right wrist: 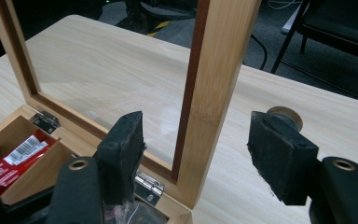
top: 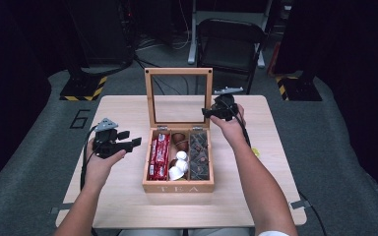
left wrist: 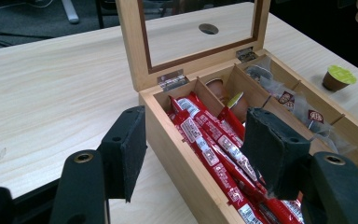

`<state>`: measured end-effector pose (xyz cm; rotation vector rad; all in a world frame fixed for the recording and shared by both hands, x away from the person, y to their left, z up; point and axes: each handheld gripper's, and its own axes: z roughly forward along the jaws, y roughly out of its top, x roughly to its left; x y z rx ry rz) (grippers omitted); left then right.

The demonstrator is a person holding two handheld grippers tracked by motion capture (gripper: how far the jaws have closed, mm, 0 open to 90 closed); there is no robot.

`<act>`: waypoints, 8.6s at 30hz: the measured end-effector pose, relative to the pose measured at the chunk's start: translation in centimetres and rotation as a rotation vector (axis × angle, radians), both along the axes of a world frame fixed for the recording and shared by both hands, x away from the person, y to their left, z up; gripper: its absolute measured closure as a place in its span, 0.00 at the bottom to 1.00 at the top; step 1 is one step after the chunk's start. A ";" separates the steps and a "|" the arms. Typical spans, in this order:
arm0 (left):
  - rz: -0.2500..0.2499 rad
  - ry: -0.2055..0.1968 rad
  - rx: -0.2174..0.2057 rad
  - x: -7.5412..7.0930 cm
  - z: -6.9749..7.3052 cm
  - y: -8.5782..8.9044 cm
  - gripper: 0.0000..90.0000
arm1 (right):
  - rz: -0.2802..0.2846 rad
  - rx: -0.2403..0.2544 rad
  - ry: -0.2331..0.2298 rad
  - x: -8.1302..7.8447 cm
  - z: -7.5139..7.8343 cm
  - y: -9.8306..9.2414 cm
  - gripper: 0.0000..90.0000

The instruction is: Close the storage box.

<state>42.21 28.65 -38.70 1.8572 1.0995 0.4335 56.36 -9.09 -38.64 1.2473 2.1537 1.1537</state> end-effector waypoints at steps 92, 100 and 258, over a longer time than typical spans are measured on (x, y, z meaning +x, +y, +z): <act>-0.016 -0.004 -0.006 -0.5 -0.2 -0.4 0.44 | 0.056 0.065 0.025 0.3 -0.1 0.2 0.62; -0.021 -0.001 0.001 -0.4 -0.3 -0.6 0.44 | 0.085 0.074 0.002 -0.9 -0.1 -0.2 0.62; -0.120 -0.085 0.081 -8.2 -6.0 -2.8 0.62 | 0.252 0.050 -0.111 -21.0 -6.3 -2.3 0.62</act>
